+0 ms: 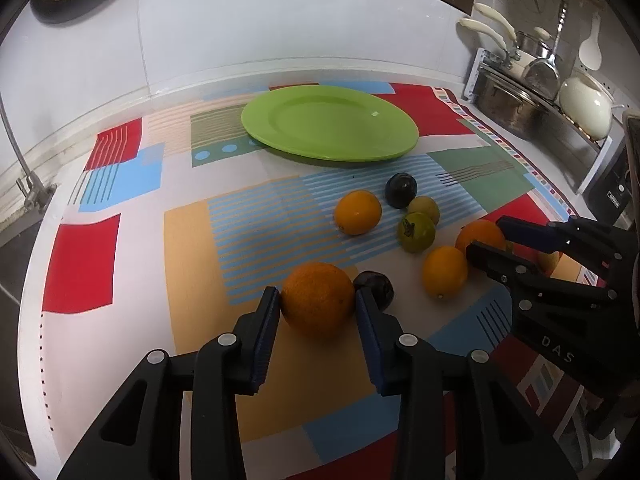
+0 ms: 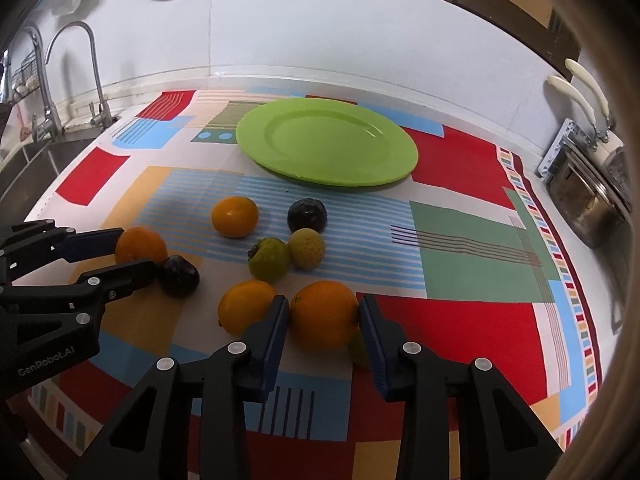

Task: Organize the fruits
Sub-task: 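Grasp a large orange with the left tool while the right tool grasps another orange, then carry both oranges onto the green plate and open both tools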

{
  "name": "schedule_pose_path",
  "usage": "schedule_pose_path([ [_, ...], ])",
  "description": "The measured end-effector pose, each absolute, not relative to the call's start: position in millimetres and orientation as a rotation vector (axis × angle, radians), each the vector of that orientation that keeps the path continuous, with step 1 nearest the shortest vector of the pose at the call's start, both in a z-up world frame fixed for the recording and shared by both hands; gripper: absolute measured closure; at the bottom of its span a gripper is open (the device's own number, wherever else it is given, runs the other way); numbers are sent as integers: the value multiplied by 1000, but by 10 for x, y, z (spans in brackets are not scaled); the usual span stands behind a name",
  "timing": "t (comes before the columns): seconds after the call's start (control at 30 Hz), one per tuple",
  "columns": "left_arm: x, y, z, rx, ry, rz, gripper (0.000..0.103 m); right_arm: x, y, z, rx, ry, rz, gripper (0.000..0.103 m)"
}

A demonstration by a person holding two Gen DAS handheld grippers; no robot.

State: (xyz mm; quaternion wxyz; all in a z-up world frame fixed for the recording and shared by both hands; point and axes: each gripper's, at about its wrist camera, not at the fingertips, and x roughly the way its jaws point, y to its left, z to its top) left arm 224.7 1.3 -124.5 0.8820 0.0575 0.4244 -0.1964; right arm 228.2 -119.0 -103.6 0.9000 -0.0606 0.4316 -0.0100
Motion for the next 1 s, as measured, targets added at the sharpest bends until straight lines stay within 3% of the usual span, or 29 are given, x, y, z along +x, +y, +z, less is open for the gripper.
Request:
schedule_pose_path([
  [1.0,2076,-99,-531,58,721,-375,65,2120,-1306,-467,-89,653,39,66],
])
